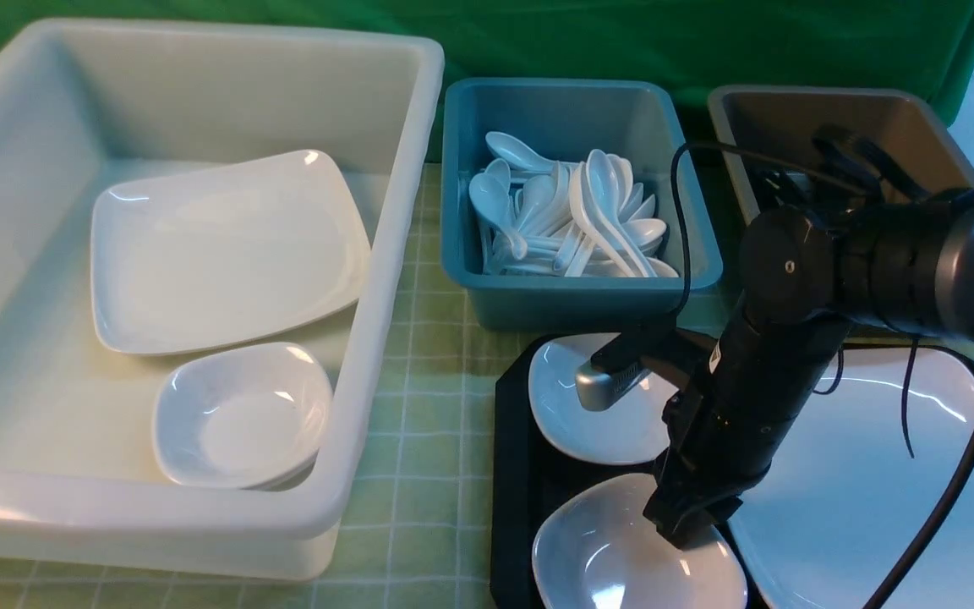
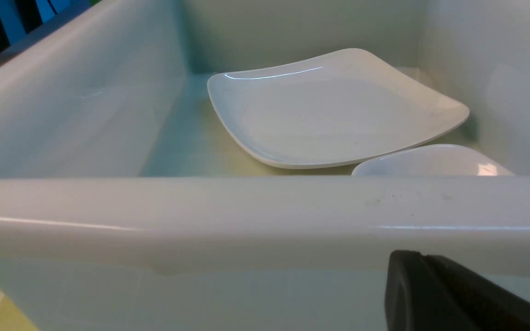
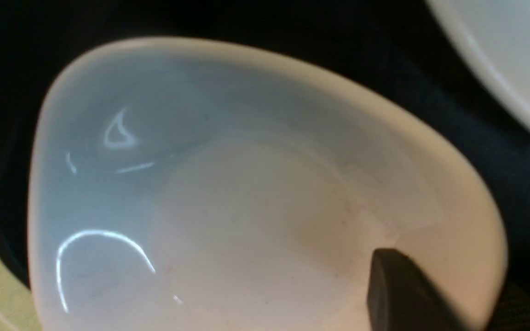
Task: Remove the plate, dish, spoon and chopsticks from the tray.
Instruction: Use the right arm to grab a small plate from the dinner plate, then use the right arm to put the small plate into the large storage box on the left
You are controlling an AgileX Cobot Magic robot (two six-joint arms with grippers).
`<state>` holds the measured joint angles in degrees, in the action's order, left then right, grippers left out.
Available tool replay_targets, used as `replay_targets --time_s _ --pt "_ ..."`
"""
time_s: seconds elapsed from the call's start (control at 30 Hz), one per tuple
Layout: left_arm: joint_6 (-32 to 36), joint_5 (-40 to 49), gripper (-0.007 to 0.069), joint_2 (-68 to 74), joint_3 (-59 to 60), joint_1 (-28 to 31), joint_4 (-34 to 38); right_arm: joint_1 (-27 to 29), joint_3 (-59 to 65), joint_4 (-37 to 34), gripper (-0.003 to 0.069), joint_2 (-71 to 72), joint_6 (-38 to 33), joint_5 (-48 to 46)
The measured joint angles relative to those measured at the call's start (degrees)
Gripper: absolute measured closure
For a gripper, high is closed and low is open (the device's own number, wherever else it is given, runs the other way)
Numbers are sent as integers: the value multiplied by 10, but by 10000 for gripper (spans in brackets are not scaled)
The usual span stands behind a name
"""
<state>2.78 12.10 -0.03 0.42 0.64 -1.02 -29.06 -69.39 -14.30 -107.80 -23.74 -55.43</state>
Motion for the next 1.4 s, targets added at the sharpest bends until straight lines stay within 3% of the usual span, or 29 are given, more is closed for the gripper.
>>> replay_targets --time_s 0.27,0.43,0.63,0.8,1.1,1.4 --pt "0 0 627 0 0 0 0 0 0 5 632 87 14 -88" --pt "0 0 627 0 0 0 0 0 -32 15 636 189 43 -86" --pt "0 0 627 0 0 0 -1 0 -152 -4 636 216 81 -72" --pt "0 0 627 0 0 0 -1 -22 -297 -85 636 137 91 -1" --pt "0 0 627 0 0 0 -1 -129 -562 -101 636 -106 125 16" --pt "0 0 627 0 0 0 -1 -139 -646 -100 636 -250 170 0"
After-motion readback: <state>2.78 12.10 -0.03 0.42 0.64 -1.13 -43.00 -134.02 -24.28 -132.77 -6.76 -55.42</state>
